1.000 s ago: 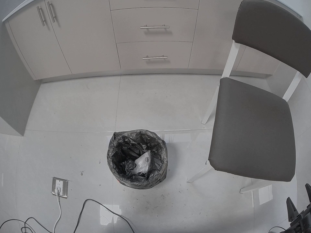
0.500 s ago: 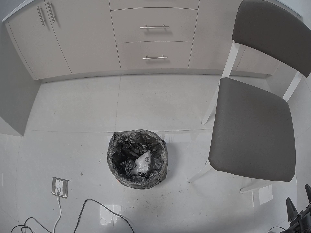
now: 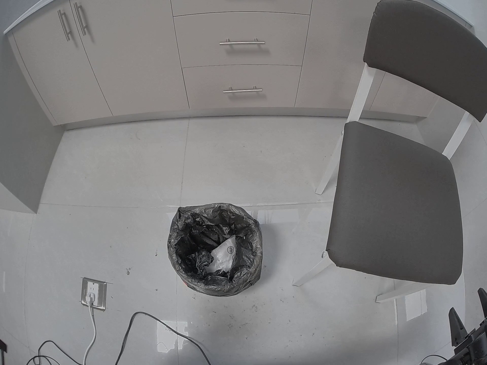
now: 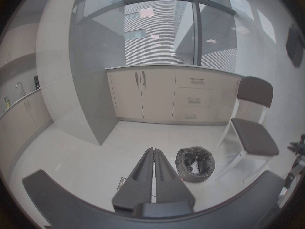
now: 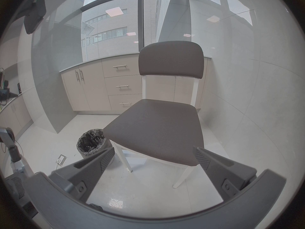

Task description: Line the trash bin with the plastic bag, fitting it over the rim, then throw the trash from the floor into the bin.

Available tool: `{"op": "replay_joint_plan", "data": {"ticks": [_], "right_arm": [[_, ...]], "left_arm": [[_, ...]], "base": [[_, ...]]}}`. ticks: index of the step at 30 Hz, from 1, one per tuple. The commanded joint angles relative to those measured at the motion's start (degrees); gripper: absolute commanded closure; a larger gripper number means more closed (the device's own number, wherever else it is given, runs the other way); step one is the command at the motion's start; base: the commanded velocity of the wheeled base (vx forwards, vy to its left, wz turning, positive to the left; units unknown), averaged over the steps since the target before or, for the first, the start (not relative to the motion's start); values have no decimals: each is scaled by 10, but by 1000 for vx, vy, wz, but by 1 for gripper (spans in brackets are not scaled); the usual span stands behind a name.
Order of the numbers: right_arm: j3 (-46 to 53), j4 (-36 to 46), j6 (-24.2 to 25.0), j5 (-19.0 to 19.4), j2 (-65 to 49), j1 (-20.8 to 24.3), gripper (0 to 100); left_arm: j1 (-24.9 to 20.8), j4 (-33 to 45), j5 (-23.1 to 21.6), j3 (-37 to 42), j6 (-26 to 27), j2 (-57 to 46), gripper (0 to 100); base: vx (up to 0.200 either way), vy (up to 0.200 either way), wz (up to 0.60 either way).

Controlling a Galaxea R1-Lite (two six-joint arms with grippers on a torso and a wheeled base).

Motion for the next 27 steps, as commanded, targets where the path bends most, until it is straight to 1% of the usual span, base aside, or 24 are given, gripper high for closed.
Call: {"op": "replay_joint_plan", "data": {"ticks": [1, 2, 6, 7, 9, 10, 11, 17, 25, 27], "right_arm": [[7, -7, 3, -3, -8, 0, 0], [7, -7, 3, -3, -8, 0, 0], [7, -7, 4, -3, -8, 0, 0], [7, -7, 4, -3, -8, 0, 0], [7, -7, 4, -3, -8, 0, 0], [7, -7, 4, -3, -8, 0, 0], [7, -7, 4, -3, -8, 0, 0], [7, -7, 4, -3, -8, 0, 0], [7, -7, 4, -3, -8, 0, 0], [7, -7, 4, -3, -8, 0, 0]], "left_arm": [[28, -246, -56, 307, 97, -58, 100], [28, -247, -67, 307, 97, -57, 100], [25, -245, -68, 306, 75, -57, 100], [20, -241, -66, 305, 47, -59, 100], [-4, -204, -64, 305, 39, -77, 100], [-6, -201, -64, 304, 39, -79, 100], [-23, -193, -64, 301, 42, -91, 100], [-14, -202, -64, 304, 37, -105, 100], [-13, -207, -62, 304, 31, -109, 100], [-13, -207, -62, 306, 36, -109, 100]], "base": [[0, 0, 0], [0, 0, 0], [0, 0, 0], [0, 0, 0], [0, 0, 0], [0, 0, 0], [0, 0, 0], [0, 0, 0], [0, 0, 0], [0, 0, 0]]}}
